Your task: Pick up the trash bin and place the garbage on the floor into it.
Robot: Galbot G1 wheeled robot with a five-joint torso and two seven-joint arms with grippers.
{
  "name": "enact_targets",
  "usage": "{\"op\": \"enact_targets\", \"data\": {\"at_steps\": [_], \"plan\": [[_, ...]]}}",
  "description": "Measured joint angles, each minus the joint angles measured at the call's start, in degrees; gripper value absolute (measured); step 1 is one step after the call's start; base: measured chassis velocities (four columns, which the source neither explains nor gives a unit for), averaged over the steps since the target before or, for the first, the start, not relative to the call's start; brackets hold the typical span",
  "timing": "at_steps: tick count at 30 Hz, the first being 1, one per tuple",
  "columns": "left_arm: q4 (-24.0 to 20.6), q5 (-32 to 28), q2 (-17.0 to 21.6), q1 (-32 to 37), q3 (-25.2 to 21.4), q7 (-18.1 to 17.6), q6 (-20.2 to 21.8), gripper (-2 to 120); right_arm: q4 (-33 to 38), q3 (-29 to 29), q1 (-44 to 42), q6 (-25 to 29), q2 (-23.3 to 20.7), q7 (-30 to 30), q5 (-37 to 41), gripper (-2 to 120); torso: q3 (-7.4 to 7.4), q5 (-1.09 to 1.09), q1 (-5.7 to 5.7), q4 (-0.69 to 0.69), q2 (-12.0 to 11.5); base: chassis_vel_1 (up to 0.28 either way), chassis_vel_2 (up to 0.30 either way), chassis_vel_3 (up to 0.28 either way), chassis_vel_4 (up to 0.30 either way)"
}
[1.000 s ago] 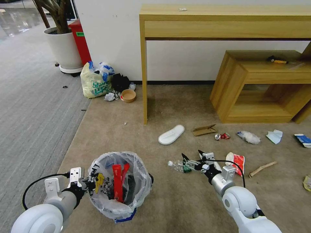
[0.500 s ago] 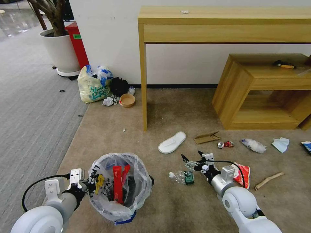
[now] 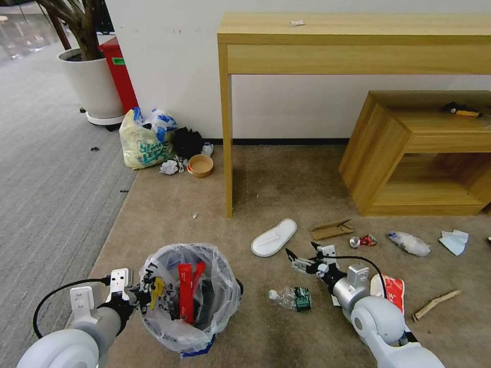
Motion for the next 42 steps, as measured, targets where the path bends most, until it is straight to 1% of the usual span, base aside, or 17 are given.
{"op": "enact_targets", "data": {"at_steps": [2,5,6,8,11,14,17,18,19,22,27,30,32,38,39,41,42], "plan": [[0.0,0.0,0.0,0.1,0.0,0.0,0.0,0,-1.0,0.0,0.1,-0.6,-1.1,-1.3,-0.7,100,0.0,0.0,0.0,0.0,0.0,0.0,0.0,0.0,0.0],[-0.1,0.1,0.0,0.4,-0.2,0.0,0.0,0,-5.0,-0.6,1.2,-1.9,-4.9,-6.4,-4.3,100,-0.01,0.0,-0.01,0.0,0.0,0.0,0.0,0.0,0.0],[-0.1,0.1,0.0,0.4,-0.2,0.0,0.0,0,-5.0,-0.6,1.2,-1.9,-4.9,-6.4,-4.3,100,-0.01,0.0,-0.01,0.0,0.0,0.0,0.0,0.0,0.0],[-0.2,0.2,0.0,0.5,-0.2,0.0,0.0,0,-8.1,-1.7,2.2,-2.5,-7.0,-10.4,-8.2,100,0.0,-0.01,-0.01,-0.01,0.0,0.0,0.0,0.0,0.0],[-0.2,0.3,-0.1,0.6,-0.1,0.0,0.0,0,-11.1,-2.9,3.2,-2.4,-8.2,-13.2,-12.1,100,-0.01,0.01,-0.01,0.01,0.0,0.0,0.0,0.0,0.0],[-0.3,0.5,-0.2,0.6,0.2,-0.1,0.0,0,-14.2,-4.5,3.9,-2.7,-8.9,-14.4,-15.3,100,0.0,0.01,-0.01,0.0,0.0,0.0,0.0,0.0,0.0],[-0.5,0.5,-0.2,0.6,0.2,-0.2,0.0,0,-14.4,-4.9,3.7,-4.2,-9.1,-14.2,-14.9,100,-0.01,0.0,-0.01,0.0,0.0,0.0,0.0,0.0,0.0],[-0.5,0.6,-0.3,0.6,0.2,-0.2,0.0,0,-14.3,-5.1,3.3,-6.4,-9.1,-12.9,-13.3,100,-0.01,0.0,-0.01,0.0,0.0,0.0,0.0,0.0,0.0],[-0.5,0.6,-0.3,0.6,0.2,-0.2,0.0,0,-14.3,-5.1,3.3,-6.4,-9.1,-12.9,-13.3,100,-0.01,0.0,-0.01,0.0,0.0,0.0,0.0,0.0,0.0],[-0.6,0.7,-0.4,0.7,0.2,-0.2,0.0,0,-14.7,-5.2,3.1,-9.7,-8.6,-10.9,-10.2,100,-0.01,0.0,-0.01,0.0,0.0,0.0,0.0,0.0,0.0],[-0.7,1.1,-0.6,0.9,0.4,-0.3,0.0,0,-16.0,-5.2,3.9,-11.0,-7.5,-10.6,-9.7,100,-0.01,0.0,-0.01,0.0,0.0,0.0,0.0,0.0,0.0],[-0.8,1.4,-0.7,1.4,0.6,-0.3,0.0,0,-17.4,-5.8,5.0,-12.7,-6.5,-8.6,-7.1,100,-0.01,-0.01,-0.01,0.0,0.0,0.0,0.0,0.0,0.0],[-0.8,1.7,-0.7,1.7,0.7,-0.3,0.0,0,-18.9,-6.8,6.3,-13.1,-5.2,-5.7,-5.3,100,-0.01,-0.01,-0.01,0.0,0.0,0.0,0.0,0.0,0.0],[-0.7,2.0,-0.5,1.7,1.4,-0.3,0.0,0,-21.0,-8.5,8.9,-14.6,-2.7,-3.8,-2.4,100,-0.01,-0.02,0.0,0.0,0.0,0.0,0.0,0.0,0.0],[-0.7,2.2,-0.6,1.8,1.5,-0.3,0.0,0,-22.1,-9.3,10.1,-14.8,-1.5,-3.6,-2.1,99,0.0,-0.01,-0.01,0.0,0.0,0.0,0.0,0.0,0.0],[-0.7,2.2,-0.7,1.9,1.5,-0.3,0.0,0,-22.4,-9.5,10.4,-15.0,-1.2,-3.5,-1.9,98,0.0,0.0,-0.01,0.0,0.0,0.0,0.0,0.0,0.0],[-0.7,2.2,-0.7,2.1,1.5,-0.3,0.0,0,-22.7,-9.9,10.9,-15.7,-0.8,-3.3,-1.4,95,0.0,-0.01,-0.01,0.0,0.0,0.0,0.0,0.0,0.0]]}}
